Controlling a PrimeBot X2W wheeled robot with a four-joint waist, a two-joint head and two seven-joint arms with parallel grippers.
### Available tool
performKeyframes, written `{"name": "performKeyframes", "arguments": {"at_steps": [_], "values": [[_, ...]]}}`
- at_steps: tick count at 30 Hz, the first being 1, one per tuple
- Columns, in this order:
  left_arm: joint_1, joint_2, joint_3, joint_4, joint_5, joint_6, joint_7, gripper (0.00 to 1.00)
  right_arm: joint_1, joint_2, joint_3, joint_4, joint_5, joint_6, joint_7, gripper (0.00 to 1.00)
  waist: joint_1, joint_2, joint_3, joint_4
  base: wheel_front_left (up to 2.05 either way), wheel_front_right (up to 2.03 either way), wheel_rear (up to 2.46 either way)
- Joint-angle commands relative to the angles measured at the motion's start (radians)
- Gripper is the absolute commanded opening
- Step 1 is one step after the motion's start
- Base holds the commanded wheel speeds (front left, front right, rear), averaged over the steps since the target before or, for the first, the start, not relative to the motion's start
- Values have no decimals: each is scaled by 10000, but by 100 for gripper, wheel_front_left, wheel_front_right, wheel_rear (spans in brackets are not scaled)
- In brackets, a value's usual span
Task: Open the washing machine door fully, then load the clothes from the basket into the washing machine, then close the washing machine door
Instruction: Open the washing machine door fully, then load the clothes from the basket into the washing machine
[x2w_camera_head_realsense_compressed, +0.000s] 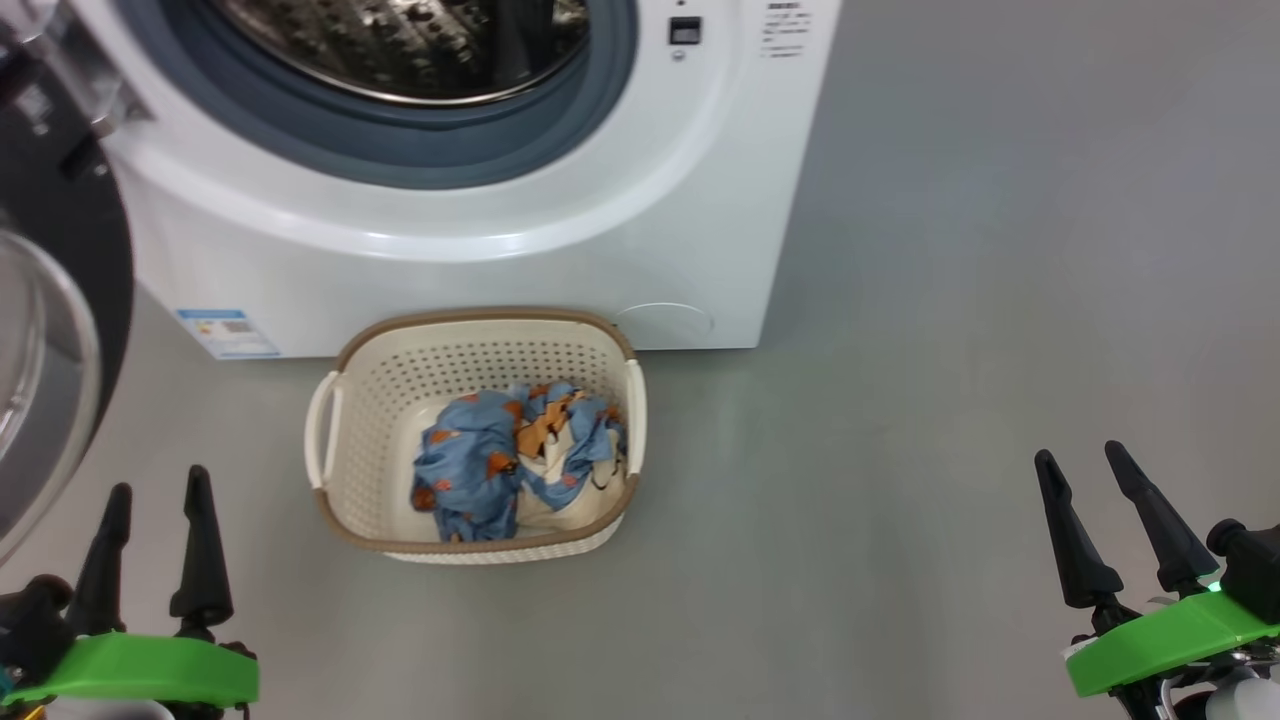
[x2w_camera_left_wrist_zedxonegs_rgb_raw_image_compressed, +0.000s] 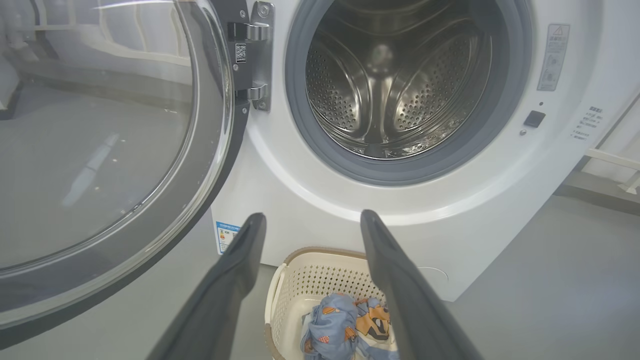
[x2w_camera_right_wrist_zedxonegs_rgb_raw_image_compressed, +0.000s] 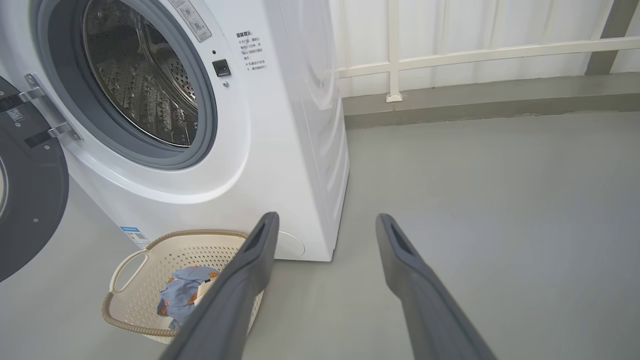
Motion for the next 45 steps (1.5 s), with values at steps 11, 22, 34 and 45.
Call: {"name": "performKeyframes", "arguments": {"at_steps": [11, 22, 34, 45], "values": [[270, 299, -237, -558, -224, -15, -53, 100, -39, 17, 171, -221, 28, 16, -118, 100, 0, 0, -84, -960, 0, 0, 0], [545, 213, -410, -659, -408, -15, -53, 100, 90, 32, 146, -159, 53, 16, -118, 100, 0, 0, -333, -1222, 0, 0, 0], [594, 228, -409, -559, -681, -15, -53, 100, 127, 21, 125, -176, 52, 16, -118, 100, 0, 0, -397, -1199, 0, 0, 0], [469, 318, -398, -642, -771, -15, -53, 100, 103, 64, 121, -263, 5, 16, -118, 100, 0, 0, -210, -1118, 19, -56, 37]]}}
